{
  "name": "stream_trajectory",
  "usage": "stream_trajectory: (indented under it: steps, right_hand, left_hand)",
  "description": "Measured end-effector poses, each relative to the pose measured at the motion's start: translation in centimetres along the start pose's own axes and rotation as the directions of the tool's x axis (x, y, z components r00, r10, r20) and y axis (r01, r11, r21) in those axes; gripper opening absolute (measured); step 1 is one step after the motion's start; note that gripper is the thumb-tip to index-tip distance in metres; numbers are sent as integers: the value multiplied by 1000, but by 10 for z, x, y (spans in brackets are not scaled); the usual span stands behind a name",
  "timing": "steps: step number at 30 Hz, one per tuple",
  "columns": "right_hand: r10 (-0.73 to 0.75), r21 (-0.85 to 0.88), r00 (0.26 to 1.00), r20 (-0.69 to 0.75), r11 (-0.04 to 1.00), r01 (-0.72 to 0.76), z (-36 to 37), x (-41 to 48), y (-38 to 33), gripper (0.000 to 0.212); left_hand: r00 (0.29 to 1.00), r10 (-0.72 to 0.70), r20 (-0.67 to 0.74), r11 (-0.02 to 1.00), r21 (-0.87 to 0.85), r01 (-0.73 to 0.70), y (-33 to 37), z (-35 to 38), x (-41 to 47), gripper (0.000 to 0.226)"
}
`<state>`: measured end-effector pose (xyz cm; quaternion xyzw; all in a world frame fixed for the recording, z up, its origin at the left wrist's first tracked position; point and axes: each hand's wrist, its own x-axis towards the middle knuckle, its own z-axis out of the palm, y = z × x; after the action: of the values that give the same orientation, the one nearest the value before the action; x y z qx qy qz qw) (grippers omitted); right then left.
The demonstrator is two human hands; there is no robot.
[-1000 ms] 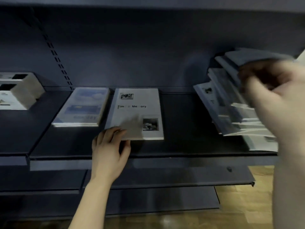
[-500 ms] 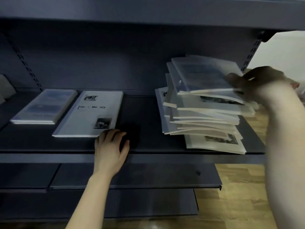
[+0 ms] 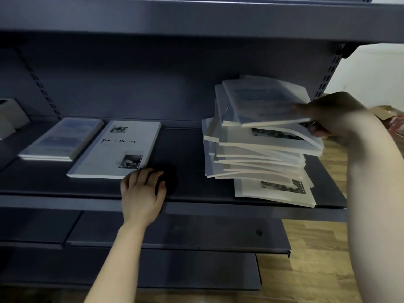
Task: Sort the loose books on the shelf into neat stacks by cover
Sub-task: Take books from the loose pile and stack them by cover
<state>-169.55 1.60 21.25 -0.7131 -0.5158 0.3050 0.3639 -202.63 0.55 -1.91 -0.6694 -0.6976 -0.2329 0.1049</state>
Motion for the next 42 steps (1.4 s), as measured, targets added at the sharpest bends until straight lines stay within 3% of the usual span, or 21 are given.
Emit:
stream_trajectory:
  steps: [2,6,9,12,21,26,33,42]
  right_hand:
    - [10,53,998,-59,999,-7,-14,13,18,27]
    - [-74,236,996,47,970,60,-11,13,15,12]
    - [-141,463,989,43,880,105,-10,4,16,17]
    - [-176,567,984,-7,810,149,0,-6,16,18]
    - [-371,625,928,39,734,267,47,-56,-6,16]
    - [-365,624,921,136,754,207,99,-75,-18,16]
    - [-248,586,941,228,808,71,213,-76,-27,10]
    - [-52,690,956,288,703,-169,346,-90,-49,13]
  left_hand:
    - [1000,-3,5,1000,1,3,0,0,0,45]
    - [1000,-8,4,1000,5,7,0,0,0,45]
    - [1000,-9,7,1000,4,9,0,0,0,45]
    - [1000,-6,18,1000,-1,6,-1,0,-1,46]
    - [999,51,1,990,-133,-50,-9,-7,-1,45]
    - [999,24,-34,986,-166,-30,-42,-16,0,42]
    - [999,-12,-37,987,-158,6,-131,-37,13,40]
    - [1000,21,-3,989,-143,-21,-240,-59,31,43]
